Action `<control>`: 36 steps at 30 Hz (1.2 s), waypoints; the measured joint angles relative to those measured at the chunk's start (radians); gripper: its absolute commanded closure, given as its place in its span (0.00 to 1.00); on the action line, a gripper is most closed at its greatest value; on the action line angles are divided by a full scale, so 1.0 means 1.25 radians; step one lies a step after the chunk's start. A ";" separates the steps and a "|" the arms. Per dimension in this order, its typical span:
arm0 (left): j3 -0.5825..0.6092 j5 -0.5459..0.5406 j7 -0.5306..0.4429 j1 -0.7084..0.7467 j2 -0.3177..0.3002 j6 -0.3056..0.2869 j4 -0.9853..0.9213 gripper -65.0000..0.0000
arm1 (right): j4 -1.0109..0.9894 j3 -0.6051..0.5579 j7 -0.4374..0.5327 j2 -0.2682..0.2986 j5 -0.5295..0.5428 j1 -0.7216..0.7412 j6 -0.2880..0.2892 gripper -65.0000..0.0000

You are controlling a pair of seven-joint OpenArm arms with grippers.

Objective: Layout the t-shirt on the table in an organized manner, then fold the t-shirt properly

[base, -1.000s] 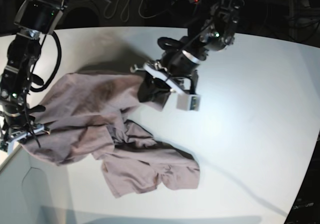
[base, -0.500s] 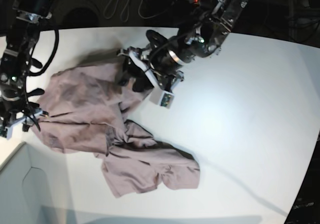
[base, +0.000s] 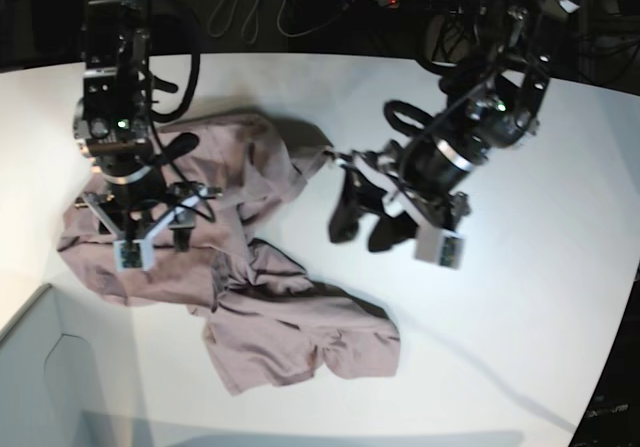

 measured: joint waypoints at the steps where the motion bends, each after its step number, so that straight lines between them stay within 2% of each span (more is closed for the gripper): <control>1: -0.040 0.003 -0.007 -0.003 0.005 -0.001 -0.007 0.53 | -0.015 -0.026 -0.001 0.000 0.001 0.003 0.000 0.50; 4: -0.150 0.004 0.008 -0.033 0.037 0.003 -0.071 0.53 | -0.070 -0.081 0.003 -0.005 0.010 0.018 0.000 0.50; 8: -0.222 0.003 0.004 -0.111 0.045 0.001 -0.176 0.52 | -0.180 -0.121 0.019 -0.020 0.009 0.055 0.000 0.50; 10: -0.228 0.004 -0.001 -0.143 0.042 0.004 -0.227 0.47 | -0.250 -0.137 0.004 -0.020 0.006 0.074 0.001 0.50; 16: -0.223 0.009 0.002 -0.181 0.044 -0.002 -0.336 0.21 | -0.369 -0.154 0.019 -0.018 0.006 0.087 0.000 0.50; 21: -0.269 0.009 -0.004 -0.197 0.046 -0.003 -0.403 0.18 | -0.407 -0.156 0.075 0.010 0.015 0.084 0.006 0.51; 23: -0.300 0.009 -0.005 -0.197 0.045 0.000 -0.426 0.18 | -0.414 -0.157 0.096 0.027 0.016 0.077 0.010 0.56; 24: -0.314 0.009 -0.004 -0.197 0.045 0.001 -0.437 0.18 | -0.415 -0.157 0.111 0.037 0.020 0.068 0.012 0.62; 28: -0.324 0.009 -0.004 -0.197 0.045 0.004 -0.453 0.18 | -0.390 -0.153 0.132 0.072 0.018 0.028 0.012 0.96; 29: -0.323 0.009 -0.004 -0.199 0.047 0.004 -0.453 0.18 | -0.379 -0.151 0.132 0.077 0.018 0.015 0.011 1.00; 32: -0.323 0.009 -0.003 -0.199 0.066 0.004 -0.453 0.18 | -0.320 -0.149 0.105 0.096 0.012 -0.032 0.010 1.00; 36: -0.320 0.008 -0.003 -0.214 0.123 0.003 -0.484 0.18 | -0.210 -0.148 0.034 0.116 0.000 -0.116 0.006 1.00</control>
